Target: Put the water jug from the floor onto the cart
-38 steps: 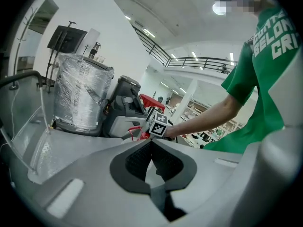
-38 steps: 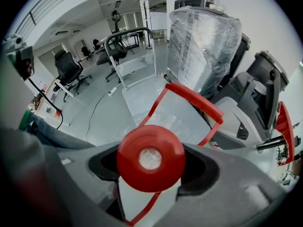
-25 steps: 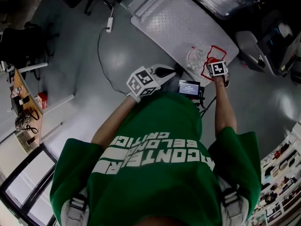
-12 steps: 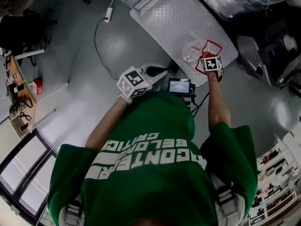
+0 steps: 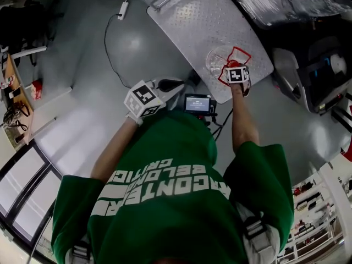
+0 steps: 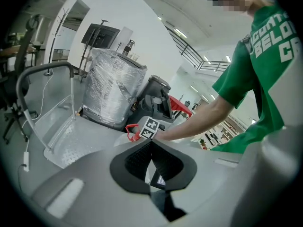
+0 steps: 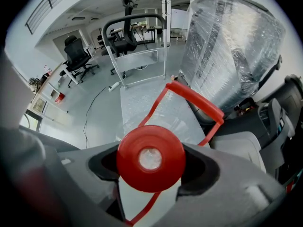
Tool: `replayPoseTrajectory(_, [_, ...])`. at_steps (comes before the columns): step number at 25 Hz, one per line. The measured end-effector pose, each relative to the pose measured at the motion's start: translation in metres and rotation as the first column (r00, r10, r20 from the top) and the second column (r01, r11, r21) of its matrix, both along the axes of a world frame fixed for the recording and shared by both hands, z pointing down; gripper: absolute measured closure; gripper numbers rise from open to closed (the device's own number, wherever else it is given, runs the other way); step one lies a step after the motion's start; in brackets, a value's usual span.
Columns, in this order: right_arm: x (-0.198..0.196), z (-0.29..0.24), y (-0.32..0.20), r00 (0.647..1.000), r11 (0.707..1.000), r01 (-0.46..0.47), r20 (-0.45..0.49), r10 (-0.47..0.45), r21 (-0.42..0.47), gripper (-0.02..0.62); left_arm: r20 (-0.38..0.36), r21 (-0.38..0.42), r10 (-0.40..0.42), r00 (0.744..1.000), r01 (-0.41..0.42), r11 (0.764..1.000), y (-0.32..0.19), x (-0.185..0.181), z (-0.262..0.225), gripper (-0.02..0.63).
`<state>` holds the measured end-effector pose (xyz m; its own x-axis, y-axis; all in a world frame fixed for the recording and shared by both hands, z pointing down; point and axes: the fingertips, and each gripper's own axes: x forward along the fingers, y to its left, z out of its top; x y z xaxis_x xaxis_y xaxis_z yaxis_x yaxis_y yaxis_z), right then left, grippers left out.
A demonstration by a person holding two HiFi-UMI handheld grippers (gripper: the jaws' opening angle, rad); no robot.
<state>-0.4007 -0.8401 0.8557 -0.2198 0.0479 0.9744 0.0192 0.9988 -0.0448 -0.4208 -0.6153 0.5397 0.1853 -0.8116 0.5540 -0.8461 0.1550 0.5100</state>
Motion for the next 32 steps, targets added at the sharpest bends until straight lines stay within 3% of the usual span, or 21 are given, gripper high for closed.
replayPoseTrajectory(7, [-0.022, -0.002, 0.005, 0.997, 0.999, 0.037, 0.062, -0.036, -0.017, 0.29, -0.015, -0.018, -0.018, 1.0, 0.018, 1.0, -0.004, 0.002, 0.001, 0.591])
replayPoseTrajectory(10, [-0.012, -0.001, 0.001, 0.999, 0.999, 0.035, 0.026, -0.035, 0.014, 0.29, -0.013, -0.021, -0.021, 1.0, 0.021, 1.0, -0.005, 0.0, 0.002, 0.591])
replayPoseTrajectory(15, [-0.016, 0.002, 0.014, 0.995, 0.998, 0.052, 0.088, -0.049, -0.03, 0.29, -0.008, -0.017, -0.022, 1.0, 0.022, 1.0, -0.011, -0.002, 0.001, 0.591])
replayPoseTrajectory(19, [-0.017, 0.001, 0.015, 0.995, 0.999, 0.051, 0.088, -0.05, -0.013, 0.29, -0.003, -0.014, -0.016, 1.0, 0.016, 1.0, -0.01, 0.0, 0.0, 0.591])
replayPoseTrajectory(32, [-0.001, -0.013, -0.005, 0.997, 0.998, -0.069, 0.037, 0.069, -0.006, 0.264, 0.018, -0.01, 0.016, 1.0, -0.016, 1.0, -0.006, 0.016, -0.004, 0.591])
